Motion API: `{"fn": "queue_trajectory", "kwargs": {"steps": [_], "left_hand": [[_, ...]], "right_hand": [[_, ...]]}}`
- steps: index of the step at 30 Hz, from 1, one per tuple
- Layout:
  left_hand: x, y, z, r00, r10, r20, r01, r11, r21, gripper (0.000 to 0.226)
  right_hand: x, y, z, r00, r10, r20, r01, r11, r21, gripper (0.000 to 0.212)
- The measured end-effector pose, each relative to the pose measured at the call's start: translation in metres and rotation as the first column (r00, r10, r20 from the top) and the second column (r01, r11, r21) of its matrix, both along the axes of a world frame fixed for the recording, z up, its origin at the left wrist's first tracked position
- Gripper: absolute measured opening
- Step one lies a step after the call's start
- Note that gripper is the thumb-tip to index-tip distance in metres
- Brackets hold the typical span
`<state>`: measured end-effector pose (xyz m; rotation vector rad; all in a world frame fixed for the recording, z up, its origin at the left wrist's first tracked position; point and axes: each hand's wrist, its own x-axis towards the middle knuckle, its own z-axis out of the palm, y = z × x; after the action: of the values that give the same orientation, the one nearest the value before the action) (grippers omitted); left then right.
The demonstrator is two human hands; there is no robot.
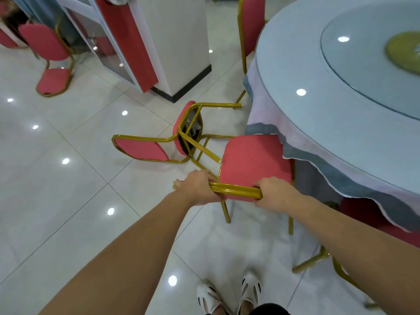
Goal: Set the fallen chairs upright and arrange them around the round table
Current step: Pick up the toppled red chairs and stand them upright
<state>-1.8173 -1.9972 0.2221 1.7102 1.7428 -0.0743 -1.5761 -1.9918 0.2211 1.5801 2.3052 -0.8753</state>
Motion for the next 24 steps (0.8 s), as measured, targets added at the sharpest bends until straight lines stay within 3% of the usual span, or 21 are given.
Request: {"fn": "queue_trajectory", "kwargs": {"steps": [7, 13, 19, 24], "left_hand": [[0.070, -0.007, 0.007, 0.999, -0.045, -0.007, 0.045, 0.996, -0.080, 0.026], [0.125, -0.025, 0.000, 0.981, -0.191, -0.039, 0.189, 0.980, -0.060, 0.029], [0.155, -0.057, -0.013, 0.931, -0.357, -0.073, 0.354, 0.934, -0.050, 0.027], [0.130, -0.070, -0.007, 0.927, -0.374, -0.020, 0.374, 0.927, -0.013, 0.018]], "right_hand": [[0.068, -0.023, -0.002, 0.993, -0.092, 0.072, 0.091, 0.996, 0.016, 0.031], [0.114, -0.066, -0.013, 0.980, -0.162, 0.112, 0.168, 0.985, -0.040, 0.016], [0.137, -0.133, -0.038, 0.949, -0.286, 0.136, 0.296, 0.953, -0.065, 0.038], [0.117, -0.156, -0.039, 0.928, -0.351, 0.125, 0.360, 0.931, -0.062, 0.031]]}}
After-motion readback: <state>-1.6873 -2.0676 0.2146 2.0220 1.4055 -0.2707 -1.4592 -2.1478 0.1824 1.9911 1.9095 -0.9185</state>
